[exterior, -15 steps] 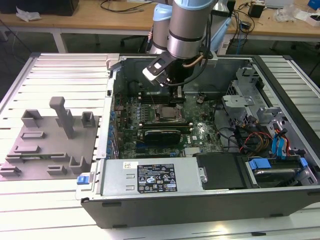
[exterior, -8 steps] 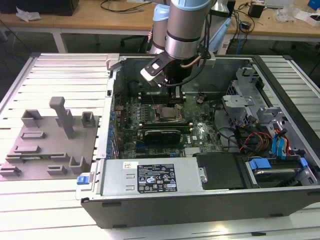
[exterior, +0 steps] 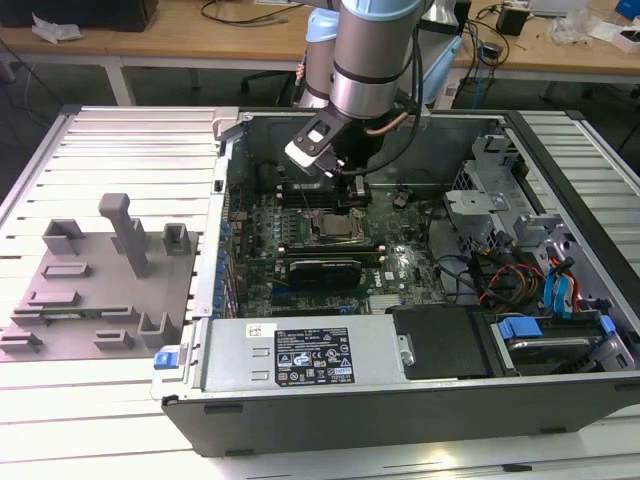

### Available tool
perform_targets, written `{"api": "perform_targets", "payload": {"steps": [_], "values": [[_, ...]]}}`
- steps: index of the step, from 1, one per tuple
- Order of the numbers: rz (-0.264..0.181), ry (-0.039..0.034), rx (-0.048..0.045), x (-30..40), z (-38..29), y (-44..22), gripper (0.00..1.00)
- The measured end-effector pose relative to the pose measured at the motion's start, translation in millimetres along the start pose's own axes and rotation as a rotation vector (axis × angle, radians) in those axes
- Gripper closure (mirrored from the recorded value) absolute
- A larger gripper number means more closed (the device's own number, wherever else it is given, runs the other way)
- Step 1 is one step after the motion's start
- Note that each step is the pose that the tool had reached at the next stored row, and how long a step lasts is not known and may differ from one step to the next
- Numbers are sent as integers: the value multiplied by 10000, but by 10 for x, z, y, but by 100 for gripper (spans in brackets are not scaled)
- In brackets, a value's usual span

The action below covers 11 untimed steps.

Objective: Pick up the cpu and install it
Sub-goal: 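Close the cpu cover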

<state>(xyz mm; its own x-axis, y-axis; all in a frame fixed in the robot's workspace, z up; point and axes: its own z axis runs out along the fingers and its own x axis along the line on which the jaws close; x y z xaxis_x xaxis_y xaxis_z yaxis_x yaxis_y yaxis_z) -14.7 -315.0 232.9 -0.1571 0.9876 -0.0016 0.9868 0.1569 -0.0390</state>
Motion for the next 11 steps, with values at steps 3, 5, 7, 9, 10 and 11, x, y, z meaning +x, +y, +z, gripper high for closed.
{"api": "perform_targets", "payload": {"steps": [3, 5, 7, 9, 10, 11], "values": [[-604, -24, -1, 0, 0, 0, 89], [-1018, -41, -1, 0, 0, 0, 89], [-1624, -64, -2, 0, 0, -1, 89], [-2070, -81, -3, 0, 0, -1, 89], [-2253, -89, -3, 0, 0, -1, 89], [-2449, -96, -4, 0, 0, -1, 89]]}}
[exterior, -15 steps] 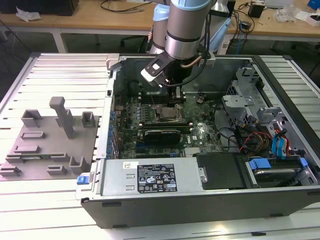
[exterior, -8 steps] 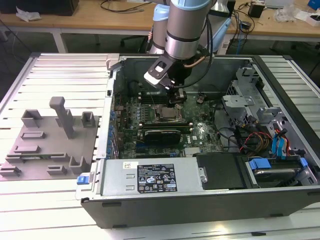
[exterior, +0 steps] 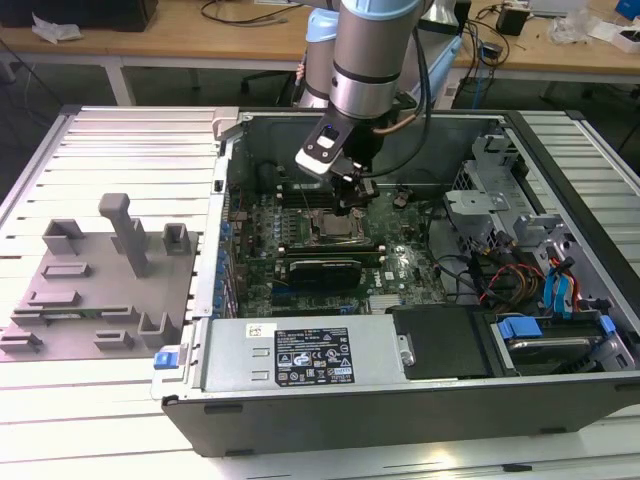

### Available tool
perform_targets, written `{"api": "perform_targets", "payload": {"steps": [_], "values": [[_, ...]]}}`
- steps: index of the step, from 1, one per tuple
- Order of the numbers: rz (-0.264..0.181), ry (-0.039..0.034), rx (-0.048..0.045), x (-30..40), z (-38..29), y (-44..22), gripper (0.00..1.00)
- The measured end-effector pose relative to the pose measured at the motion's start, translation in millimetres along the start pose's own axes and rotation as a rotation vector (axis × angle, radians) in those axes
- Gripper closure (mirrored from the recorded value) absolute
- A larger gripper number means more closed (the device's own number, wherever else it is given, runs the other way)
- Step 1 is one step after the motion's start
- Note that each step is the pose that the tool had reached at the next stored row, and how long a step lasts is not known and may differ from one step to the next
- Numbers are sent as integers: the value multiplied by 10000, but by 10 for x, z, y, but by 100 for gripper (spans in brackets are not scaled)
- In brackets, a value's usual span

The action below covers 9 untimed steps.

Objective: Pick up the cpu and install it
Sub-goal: 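Close the cpu cover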

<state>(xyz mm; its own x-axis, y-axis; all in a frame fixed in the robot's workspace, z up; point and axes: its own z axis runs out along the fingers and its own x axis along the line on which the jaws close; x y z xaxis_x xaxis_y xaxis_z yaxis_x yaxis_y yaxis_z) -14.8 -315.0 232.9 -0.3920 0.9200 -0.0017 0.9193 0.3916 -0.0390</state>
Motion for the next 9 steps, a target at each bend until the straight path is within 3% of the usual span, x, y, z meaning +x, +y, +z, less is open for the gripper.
{"api": "perform_targets", "payload": {"steps": [9], "values": [[-2865, -112, -5, 0, 0, 0, 89]]}}
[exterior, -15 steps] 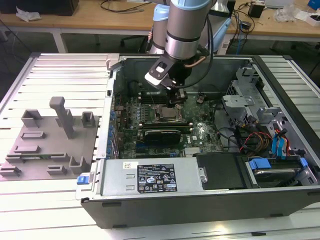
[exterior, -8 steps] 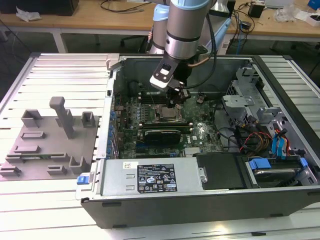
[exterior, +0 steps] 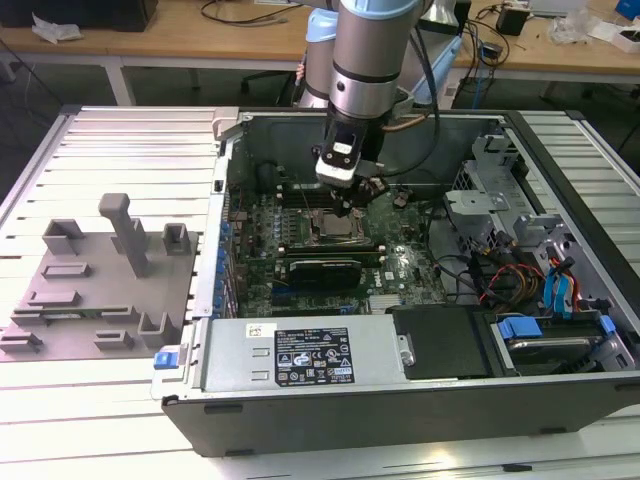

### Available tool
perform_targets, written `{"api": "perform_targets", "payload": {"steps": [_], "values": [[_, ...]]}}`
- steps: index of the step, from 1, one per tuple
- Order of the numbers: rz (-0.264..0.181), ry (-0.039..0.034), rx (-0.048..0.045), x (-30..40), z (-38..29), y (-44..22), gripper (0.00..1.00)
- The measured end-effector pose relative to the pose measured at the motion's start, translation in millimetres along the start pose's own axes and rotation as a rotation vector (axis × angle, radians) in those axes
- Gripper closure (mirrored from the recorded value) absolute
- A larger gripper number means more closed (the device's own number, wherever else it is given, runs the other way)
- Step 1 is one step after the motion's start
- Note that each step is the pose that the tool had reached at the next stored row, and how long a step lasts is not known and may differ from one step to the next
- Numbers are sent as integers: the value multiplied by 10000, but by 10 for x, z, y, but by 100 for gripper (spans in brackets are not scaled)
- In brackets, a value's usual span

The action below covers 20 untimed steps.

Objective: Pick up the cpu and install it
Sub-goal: 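Close the cpu cover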

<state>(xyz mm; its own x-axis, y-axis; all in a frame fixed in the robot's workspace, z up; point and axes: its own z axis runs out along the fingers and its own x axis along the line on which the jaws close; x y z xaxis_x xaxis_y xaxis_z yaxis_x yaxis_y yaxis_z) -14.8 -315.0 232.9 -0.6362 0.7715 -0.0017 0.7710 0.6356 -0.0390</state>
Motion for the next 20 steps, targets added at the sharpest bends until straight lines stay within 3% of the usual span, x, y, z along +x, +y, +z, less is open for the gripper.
{"api": "perform_targets", "payload": {"steps": [8, 20], "values": [[-1763, -69, -3, 0, 0, 0, 89], [-3832, -150, -6, 0, 0, 0, 89]]}}
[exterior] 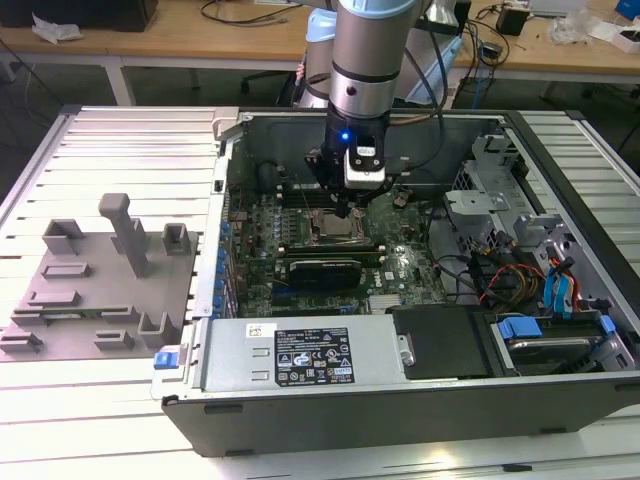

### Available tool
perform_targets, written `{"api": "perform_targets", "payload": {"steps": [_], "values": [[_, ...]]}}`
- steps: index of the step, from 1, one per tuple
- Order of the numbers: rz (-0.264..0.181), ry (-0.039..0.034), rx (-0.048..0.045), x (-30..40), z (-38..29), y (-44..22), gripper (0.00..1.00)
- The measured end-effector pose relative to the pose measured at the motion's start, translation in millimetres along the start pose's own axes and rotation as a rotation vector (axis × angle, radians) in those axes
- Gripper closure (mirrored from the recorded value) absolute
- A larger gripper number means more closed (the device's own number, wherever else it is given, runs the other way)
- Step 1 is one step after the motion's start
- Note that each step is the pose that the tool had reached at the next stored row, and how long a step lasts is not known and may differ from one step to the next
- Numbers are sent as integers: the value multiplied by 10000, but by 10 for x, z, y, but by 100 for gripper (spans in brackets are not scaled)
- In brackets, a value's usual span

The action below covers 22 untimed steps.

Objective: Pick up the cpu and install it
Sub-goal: 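Close the cpu cover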

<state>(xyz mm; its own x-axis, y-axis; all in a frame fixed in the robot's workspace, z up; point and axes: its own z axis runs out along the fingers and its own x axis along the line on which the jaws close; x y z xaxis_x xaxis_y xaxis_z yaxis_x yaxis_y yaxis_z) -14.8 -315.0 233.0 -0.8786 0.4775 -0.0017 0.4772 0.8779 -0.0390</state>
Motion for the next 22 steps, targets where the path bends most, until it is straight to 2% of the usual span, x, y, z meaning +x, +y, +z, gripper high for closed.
{"api": "perform_targets", "payload": {"steps": [3, 5, 8, 15, 20, 22], "values": [[-983, -39, -2, 0, 0, 0, 89], [-1343, -52, -2, 0, 0, 0, 89], [-2272, -89, -4, 0, 0, 0, 89], [-3364, -131, -7, 0, 1, 0, 89], [-3378, -132, -7, 0, 0, 0, 89], [-3608, -141, -7, 0, 8, 0, 89]]}}
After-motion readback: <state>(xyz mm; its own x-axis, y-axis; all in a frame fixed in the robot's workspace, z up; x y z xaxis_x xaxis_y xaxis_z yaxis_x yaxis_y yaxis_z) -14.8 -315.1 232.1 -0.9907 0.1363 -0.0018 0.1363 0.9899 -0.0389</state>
